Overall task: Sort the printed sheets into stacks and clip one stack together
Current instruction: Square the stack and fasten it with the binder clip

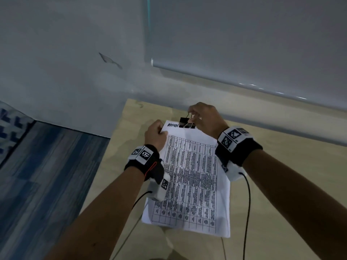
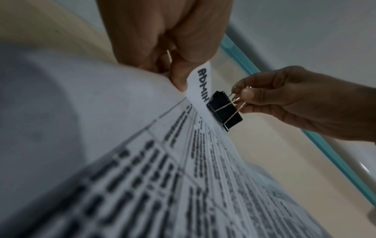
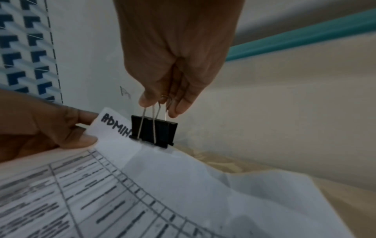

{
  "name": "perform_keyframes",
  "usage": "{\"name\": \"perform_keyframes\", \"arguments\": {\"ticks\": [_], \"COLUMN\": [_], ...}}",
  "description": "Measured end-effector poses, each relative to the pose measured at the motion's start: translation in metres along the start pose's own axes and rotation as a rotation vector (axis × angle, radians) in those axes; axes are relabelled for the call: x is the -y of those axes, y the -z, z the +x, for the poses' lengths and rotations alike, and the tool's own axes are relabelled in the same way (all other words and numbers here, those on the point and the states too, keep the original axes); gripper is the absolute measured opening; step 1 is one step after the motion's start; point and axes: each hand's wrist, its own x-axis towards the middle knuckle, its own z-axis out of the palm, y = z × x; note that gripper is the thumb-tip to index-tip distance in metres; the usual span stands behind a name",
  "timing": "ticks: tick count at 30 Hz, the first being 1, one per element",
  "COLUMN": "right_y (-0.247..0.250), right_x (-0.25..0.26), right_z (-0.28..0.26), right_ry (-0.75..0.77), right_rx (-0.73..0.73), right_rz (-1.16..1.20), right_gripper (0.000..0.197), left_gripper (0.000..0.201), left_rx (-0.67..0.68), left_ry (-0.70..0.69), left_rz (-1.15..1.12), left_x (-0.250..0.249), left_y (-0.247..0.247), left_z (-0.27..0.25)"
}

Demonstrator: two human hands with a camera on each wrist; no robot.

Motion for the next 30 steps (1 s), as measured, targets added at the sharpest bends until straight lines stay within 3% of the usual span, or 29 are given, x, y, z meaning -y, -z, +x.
{"name": "perform_keyframes", "arguments": {"ticks": [4, 7, 10, 15, 26, 30], "right_y": [0.003, 0.004, -0.002, -0.02, -0.029, -0.025], "right_x": [-0.007, -0.017, -0.026, -0.02, -0.005, 0.004], "right_z": [0.011, 0.023, 0.029, 0.036, 0.045, 0.039], "right_ry": [-0.028, -0.166, -0.235, -0.344, -0.335, -0.287], "right_rx": [0.107, 0.259, 0.297, 0.21, 0.195, 0.214], "right_rz": [0.121, 0.189, 0.293, 0.537, 0.565, 0.29], "right_gripper": [0.029, 0.032, 0.032, 0.029, 0.02, 0.025], "left_gripper": [0.039, 0.016, 0.043, 0.04, 0.042, 0.036], "left_rx": [0.009, -0.01, -0.034, -0.061, -0.068, -0.055], "left_ry": [-0.015, 0.012, 0.054, 0.057, 0.029, 0.043], "left_rz": [-0.065, -0.197, -0.328, -0.313, -0.267, -0.304], "left_x": [0.003, 0.0, 0.0, 0.003, 0.011, 0.007], "left_y": [-0.004, -0.008, -0.015, -0.019, -0.022, -0.019], "left_z": [0.0, -0.005, -0.008, -0.006, 0.001, -0.001]}}
